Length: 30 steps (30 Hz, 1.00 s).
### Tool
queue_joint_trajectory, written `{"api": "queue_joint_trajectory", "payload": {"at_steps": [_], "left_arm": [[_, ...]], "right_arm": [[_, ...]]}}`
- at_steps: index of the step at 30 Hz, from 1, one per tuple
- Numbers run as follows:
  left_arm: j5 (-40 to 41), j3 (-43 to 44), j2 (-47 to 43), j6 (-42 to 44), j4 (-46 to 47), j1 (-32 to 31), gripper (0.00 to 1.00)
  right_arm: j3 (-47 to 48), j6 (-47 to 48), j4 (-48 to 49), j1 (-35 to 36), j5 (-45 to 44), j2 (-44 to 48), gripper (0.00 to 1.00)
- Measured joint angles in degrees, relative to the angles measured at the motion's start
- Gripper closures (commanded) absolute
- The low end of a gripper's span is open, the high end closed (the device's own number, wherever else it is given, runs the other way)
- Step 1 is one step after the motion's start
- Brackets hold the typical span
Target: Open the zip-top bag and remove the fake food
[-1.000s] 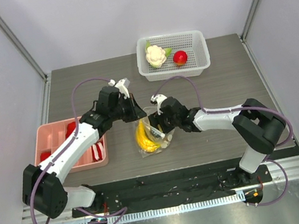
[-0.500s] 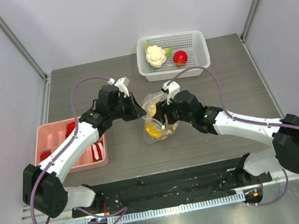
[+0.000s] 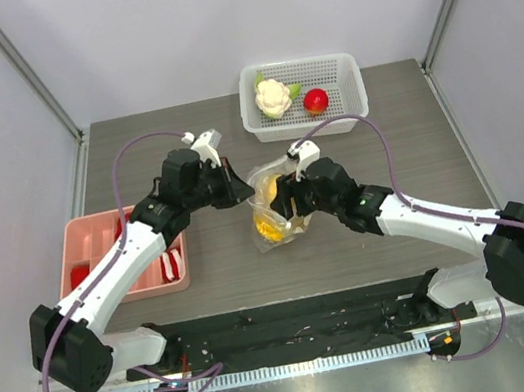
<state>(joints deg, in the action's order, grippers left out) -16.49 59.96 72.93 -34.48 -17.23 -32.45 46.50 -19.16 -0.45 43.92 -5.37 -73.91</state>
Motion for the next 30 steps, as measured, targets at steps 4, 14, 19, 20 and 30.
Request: {"api": "queue_joint_trajectory", "payload": {"at_steps": [4, 14, 19, 20, 30], "left_arm": [[0.4, 0.0, 0.0, 0.3, -0.3, 0.0, 1.0], [0.5, 0.0, 1.4, 0.4, -0.8, 0.0, 1.0], [0.3, 0.0, 1.7, 0.4, -0.9, 0.0, 1.0], [0.2, 0.0, 2.1, 0.3, -0.8, 0.0, 1.0], [-1.7, 0.0, 6.5, -1.0, -0.7, 0.0, 1.0]], "right_arm": [[0.0, -0.5, -0.1, 0.0, -0.2, -0.6, 0.53], [-1.2, -0.6, 1.7, -0.5, 0.6, -2.3, 0.61], [-1.5, -1.3, 2.8, -0.5, -0.1, -6.9, 0.48], [-1.6, -1.7, 3.1, -0.5, -0.1, -7.8, 0.39], [-2.9, -3.4, 3.4, -1.6, 0.3, -8.6, 0.1]]}}
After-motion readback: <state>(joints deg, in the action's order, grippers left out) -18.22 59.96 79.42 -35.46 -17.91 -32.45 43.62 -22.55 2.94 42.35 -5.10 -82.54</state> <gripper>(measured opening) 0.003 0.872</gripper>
